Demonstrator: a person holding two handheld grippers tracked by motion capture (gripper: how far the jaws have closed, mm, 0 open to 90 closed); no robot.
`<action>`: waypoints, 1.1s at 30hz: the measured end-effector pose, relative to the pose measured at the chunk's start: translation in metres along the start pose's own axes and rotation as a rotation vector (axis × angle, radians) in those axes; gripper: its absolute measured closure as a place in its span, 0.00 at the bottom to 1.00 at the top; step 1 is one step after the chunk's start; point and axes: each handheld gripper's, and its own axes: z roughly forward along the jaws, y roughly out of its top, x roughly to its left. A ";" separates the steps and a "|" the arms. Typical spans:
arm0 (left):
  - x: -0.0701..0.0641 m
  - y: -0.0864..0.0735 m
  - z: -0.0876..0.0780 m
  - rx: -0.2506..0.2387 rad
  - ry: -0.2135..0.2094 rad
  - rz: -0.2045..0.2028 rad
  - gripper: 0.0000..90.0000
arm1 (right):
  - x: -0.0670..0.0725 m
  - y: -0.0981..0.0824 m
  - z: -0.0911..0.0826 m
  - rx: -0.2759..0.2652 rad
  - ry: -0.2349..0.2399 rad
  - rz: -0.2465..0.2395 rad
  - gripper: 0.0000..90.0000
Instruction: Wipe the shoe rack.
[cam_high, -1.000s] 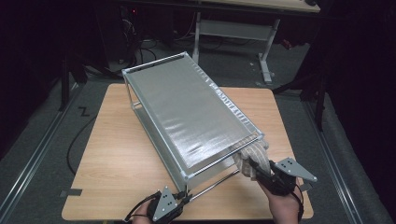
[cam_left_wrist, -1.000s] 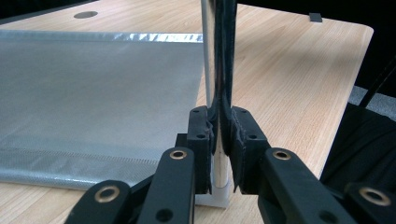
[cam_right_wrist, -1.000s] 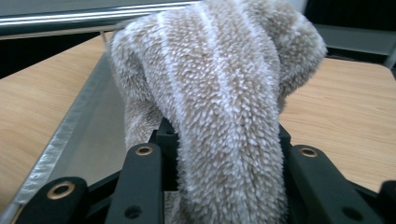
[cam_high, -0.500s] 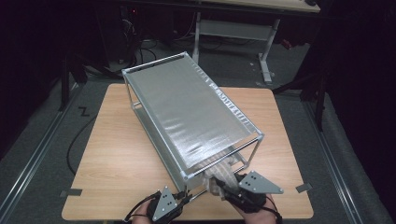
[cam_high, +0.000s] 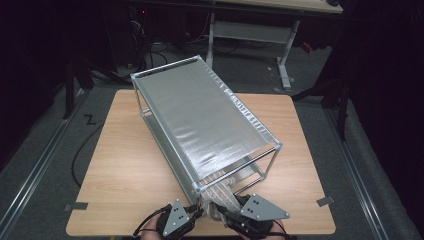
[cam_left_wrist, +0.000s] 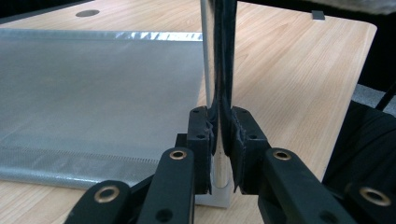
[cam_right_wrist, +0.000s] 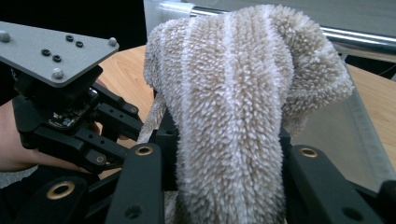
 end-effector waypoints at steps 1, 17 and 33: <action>0.001 0.000 0.000 0.001 -0.001 0.000 0.88 | 0.000 0.000 -0.001 0.000 -0.002 0.002 0.69; 0.033 -0.004 -0.007 0.019 0.079 -0.055 0.88 | -0.031 -0.001 -0.028 -0.059 -0.122 0.048 0.69; 0.039 -0.004 -0.008 -0.002 0.100 -0.077 0.77 | -0.104 -0.039 -0.053 0.000 -0.449 0.206 0.68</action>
